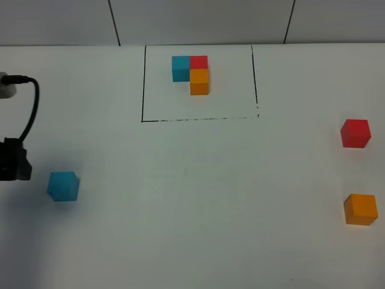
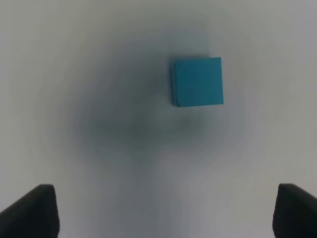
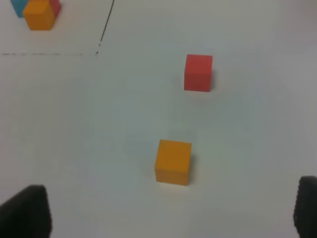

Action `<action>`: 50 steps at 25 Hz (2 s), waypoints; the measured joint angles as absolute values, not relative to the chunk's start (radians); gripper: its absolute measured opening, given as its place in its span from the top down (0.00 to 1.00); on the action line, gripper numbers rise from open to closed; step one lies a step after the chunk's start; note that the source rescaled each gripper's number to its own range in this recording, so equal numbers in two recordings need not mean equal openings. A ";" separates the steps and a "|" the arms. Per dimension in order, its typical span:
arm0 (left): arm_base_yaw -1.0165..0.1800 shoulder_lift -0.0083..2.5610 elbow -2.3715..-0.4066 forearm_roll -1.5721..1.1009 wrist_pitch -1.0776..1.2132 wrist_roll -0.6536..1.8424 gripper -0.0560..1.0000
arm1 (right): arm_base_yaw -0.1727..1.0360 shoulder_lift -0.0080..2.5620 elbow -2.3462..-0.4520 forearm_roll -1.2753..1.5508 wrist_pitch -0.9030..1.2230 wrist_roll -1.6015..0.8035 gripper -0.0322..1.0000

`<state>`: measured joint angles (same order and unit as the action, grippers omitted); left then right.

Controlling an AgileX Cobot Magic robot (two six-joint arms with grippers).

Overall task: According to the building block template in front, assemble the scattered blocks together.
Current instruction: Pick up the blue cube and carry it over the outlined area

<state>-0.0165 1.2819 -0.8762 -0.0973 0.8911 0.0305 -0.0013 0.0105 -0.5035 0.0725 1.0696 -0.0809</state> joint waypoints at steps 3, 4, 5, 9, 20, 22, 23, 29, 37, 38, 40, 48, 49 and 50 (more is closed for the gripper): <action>-0.018 1.418 -0.911 -0.103 0.889 0.023 0.00 | -0.001 0.011 -0.504 0.073 1.070 -0.081 0.00; -0.025 1.455 -0.920 -0.103 0.891 0.013 0.00 | -0.001 0.011 -0.504 0.073 1.070 -0.081 0.00; -0.037 1.486 -0.927 -0.103 0.891 0.000 0.00 | -0.001 0.011 -0.504 0.073 1.070 -0.081 0.00; -0.116 1.560 -0.934 -0.099 0.839 -0.030 0.00 | -0.001 0.011 -0.504 0.073 1.070 -0.077 0.00; -0.175 1.660 -0.934 0.011 0.751 -0.167 0.00 | -0.001 0.011 -0.504 0.073 1.070 -0.077 0.00; -0.175 1.680 -0.934 0.013 0.726 -0.172 0.01 | -0.001 0.011 -0.504 0.073 1.070 -0.077 0.00; -0.175 1.694 -0.934 0.010 0.714 -0.173 0.00 | -0.001 0.011 -0.504 0.073 1.070 -0.077 0.00; -0.175 1.780 -0.935 -0.018 0.650 -0.175 0.01 | -0.001 0.011 -0.504 0.073 1.070 -0.077 0.02; -0.175 1.845 -0.935 -0.024 0.601 -0.177 0.20 | -0.001 0.011 -0.504 0.073 1.070 -0.077 0.03; -0.175 1.846 -0.935 -0.024 0.596 -0.177 0.27 | -0.001 0.011 -0.504 0.073 1.070 -0.077 0.04; -0.175 1.846 -0.935 -0.025 0.589 -0.177 0.54 | -0.001 0.011 -0.504 0.073 1.070 -0.077 0.04; -0.202 1.829 -0.989 -0.006 0.659 -0.035 0.95 | -0.001 0.011 -0.504 0.073 1.070 -0.077 0.07; -0.217 1.827 -1.014 0.009 0.691 0.025 0.95 | -0.001 0.011 -0.504 0.073 1.070 -0.077 0.07; -0.238 1.827 -1.045 0.027 0.724 0.077 0.95 | -0.001 0.011 -0.504 0.073 1.070 -0.077 0.07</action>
<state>-0.2379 1.8271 -1.0450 0.0266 0.7237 0.0766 -0.0013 0.0105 -0.5035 0.0725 1.0696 -0.0771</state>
